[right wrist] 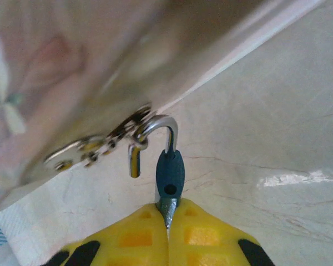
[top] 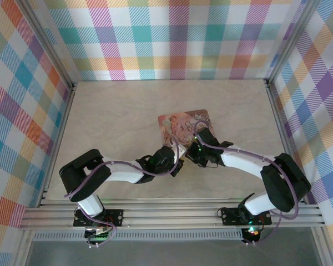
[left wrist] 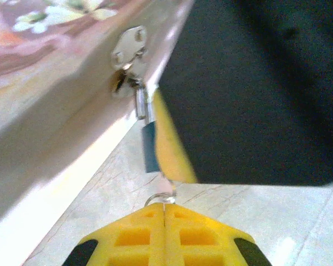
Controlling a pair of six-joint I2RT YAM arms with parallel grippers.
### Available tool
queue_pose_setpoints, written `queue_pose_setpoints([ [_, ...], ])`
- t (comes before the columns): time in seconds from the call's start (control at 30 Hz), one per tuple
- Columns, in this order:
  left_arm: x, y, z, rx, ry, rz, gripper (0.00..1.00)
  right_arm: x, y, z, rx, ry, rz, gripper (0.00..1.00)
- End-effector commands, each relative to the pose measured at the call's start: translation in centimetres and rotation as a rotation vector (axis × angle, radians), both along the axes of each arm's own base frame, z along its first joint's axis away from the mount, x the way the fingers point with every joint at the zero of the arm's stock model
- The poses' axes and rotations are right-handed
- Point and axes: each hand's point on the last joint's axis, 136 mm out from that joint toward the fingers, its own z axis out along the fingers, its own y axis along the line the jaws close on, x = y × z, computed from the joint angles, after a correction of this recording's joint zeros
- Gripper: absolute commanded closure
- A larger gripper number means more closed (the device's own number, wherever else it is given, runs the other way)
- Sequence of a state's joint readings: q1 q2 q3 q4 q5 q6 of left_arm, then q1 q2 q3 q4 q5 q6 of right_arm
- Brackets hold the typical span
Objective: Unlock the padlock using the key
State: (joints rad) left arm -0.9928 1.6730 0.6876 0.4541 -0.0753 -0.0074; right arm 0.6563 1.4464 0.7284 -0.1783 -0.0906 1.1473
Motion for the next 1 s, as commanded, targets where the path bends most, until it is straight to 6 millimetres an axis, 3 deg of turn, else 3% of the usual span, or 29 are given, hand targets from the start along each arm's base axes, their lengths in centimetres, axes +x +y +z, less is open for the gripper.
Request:
queue_pose_setpoints([
  [0.0,-1.1,-2.2,1.2,-0.036,-0.029,-0.081,1.00,0.2,0.5,0.4,0.021,0.003,0.002,1.00],
  [0.37,-0.8,-1.8,1.4,-0.044,-0.027,-0.047,1.00,-0.1,0.0,0.0,0.060,0.002,-0.032,1.00],
  [0.77,-0.2,-0.6,1.7,-0.104,0.024,0.032,0.71,0.2,-1.9,0.2,0.041,-0.019,-0.078,1.00],
  [0.97,0.4,0.4,2.5,-0.133,0.041,0.073,0.68,0.3,-3.3,0.5,0.041,-0.034,-0.110,1.00],
])
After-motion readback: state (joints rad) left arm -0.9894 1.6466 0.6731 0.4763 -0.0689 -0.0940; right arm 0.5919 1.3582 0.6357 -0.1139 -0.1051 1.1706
